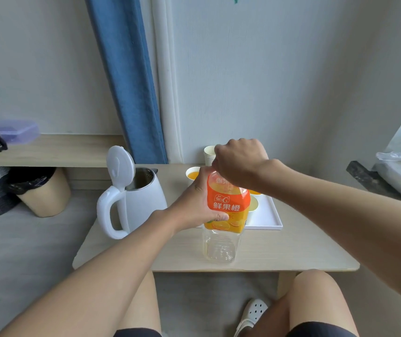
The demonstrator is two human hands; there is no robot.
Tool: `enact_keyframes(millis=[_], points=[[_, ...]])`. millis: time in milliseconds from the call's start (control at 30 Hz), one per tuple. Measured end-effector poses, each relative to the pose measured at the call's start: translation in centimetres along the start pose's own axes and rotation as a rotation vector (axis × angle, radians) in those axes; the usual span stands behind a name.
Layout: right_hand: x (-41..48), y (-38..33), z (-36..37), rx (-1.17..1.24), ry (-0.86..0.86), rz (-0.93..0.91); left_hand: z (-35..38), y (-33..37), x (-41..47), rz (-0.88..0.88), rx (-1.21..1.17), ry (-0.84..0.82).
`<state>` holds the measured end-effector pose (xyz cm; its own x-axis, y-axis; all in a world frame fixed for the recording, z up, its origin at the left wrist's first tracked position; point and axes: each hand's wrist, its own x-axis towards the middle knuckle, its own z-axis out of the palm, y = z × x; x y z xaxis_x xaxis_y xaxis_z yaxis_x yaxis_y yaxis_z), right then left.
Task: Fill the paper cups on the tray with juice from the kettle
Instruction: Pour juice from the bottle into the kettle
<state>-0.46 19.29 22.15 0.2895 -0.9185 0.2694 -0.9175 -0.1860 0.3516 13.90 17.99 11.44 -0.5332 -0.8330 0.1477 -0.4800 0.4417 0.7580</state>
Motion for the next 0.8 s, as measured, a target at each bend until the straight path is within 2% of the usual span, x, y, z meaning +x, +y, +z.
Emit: enact_keyframes(millis=[67, 200, 333, 533, 800], points=[[-0.1, 0.3, 0.0, 0.006, 0.005, -0.032, 0.0, -0.1, 0.0, -0.001, -0.005, 0.004], [-0.8, 1.8, 0.0, -0.043, 0.05, -0.214, 0.2, -0.2, 0.2, -0.014, -0.019, 0.009], [-0.6, 1.1, 0.2, -0.028, 0.077, -0.126, 0.4, 0.0, 0.1, -0.005, -0.004, 0.021], [-0.1, -0.7, 0.4, 0.027, 0.031, 0.094, 0.1, 0.3, -0.2, 0.031, 0.033, 0.014], [-1.4, -0.5, 0.5, 0.1, 0.05, 0.031, 0.3, 0.3, -1.0, -0.001, -0.048, 0.061]])
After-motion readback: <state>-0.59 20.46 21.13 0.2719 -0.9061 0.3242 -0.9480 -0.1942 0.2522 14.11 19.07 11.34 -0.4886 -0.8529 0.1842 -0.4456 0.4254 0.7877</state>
